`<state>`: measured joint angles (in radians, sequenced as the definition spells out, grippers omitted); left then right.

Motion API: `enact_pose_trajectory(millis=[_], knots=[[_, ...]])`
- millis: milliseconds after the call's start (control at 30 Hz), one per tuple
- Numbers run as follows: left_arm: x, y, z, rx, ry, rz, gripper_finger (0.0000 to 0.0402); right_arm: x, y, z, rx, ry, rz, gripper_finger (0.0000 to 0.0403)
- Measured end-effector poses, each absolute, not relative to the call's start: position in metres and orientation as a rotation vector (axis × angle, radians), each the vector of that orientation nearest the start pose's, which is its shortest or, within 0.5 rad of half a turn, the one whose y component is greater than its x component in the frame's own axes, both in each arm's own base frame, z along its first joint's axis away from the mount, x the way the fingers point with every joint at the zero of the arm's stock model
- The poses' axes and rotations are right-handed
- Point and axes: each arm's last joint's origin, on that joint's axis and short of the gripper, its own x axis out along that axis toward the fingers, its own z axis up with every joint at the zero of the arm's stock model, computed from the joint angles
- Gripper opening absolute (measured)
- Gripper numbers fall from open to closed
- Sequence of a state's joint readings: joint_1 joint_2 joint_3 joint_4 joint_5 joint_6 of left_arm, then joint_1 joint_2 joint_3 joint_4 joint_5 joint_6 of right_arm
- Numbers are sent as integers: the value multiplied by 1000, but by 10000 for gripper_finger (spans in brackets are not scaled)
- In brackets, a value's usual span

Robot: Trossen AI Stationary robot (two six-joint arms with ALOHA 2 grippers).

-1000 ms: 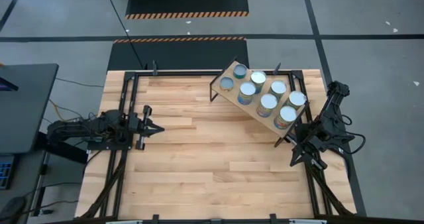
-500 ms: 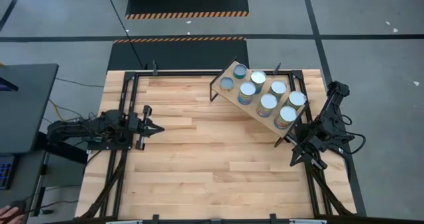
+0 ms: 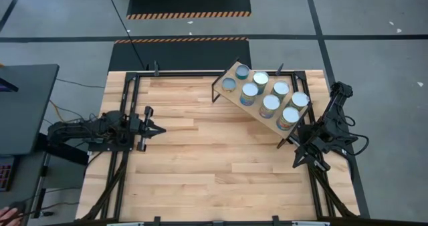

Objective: Pick and place cans onto a shelf
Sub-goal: Return to Home Position

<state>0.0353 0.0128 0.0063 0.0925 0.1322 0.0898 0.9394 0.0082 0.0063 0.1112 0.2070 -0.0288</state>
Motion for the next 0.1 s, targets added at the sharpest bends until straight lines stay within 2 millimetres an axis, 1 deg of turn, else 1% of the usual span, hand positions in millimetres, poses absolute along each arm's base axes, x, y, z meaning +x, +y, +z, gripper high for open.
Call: enact_pose_trajectory(millis=[100], knots=[[98, 0, 174, 97, -90, -93, 23, 62, 74, 176, 33, -104, 730, 16]])
